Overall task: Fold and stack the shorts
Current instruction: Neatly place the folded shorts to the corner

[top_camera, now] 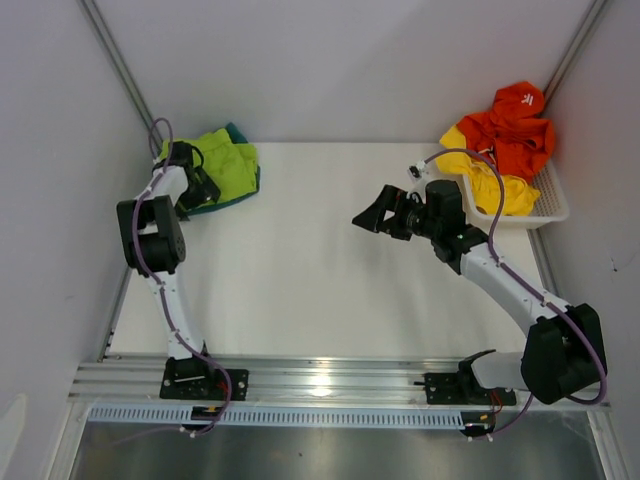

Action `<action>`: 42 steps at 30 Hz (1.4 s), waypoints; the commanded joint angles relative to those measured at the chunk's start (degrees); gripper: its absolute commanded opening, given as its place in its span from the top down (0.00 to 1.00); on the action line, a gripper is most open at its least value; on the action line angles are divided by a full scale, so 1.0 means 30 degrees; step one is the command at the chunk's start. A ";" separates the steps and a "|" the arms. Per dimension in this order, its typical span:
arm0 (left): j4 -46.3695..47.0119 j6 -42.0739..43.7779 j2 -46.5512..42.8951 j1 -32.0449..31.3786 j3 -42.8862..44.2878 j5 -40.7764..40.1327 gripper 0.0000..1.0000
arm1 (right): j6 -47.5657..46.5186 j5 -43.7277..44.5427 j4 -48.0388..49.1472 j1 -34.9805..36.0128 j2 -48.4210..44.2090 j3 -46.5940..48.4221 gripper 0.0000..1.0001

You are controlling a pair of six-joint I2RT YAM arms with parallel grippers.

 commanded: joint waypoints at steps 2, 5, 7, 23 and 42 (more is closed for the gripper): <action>-0.0605 -0.0457 -0.0747 0.0372 0.0265 -0.1181 0.01 | -0.0153 -0.0248 0.0389 -0.0096 0.0136 0.0889 0.01; 0.0800 -0.1246 -0.4347 0.0401 -0.4639 -0.2237 0.01 | -0.0124 -0.0246 0.0242 -0.0125 -0.0184 0.0627 0.01; 0.1243 -0.1687 -0.7248 0.0372 -0.5857 -0.3024 0.01 | -0.0124 -0.0248 -0.0020 -0.0096 -0.0448 0.0509 0.01; 0.5218 0.0067 -2.4873 -0.6452 -1.6887 -0.0518 0.01 | -0.5103 0.5230 -0.3775 -0.0154 -0.8061 -0.2710 0.01; 0.5872 -0.1894 -3.9776 -0.8094 -2.6019 0.1894 0.01 | -0.3610 0.9803 -0.3010 -0.0184 -1.9897 -1.2997 0.01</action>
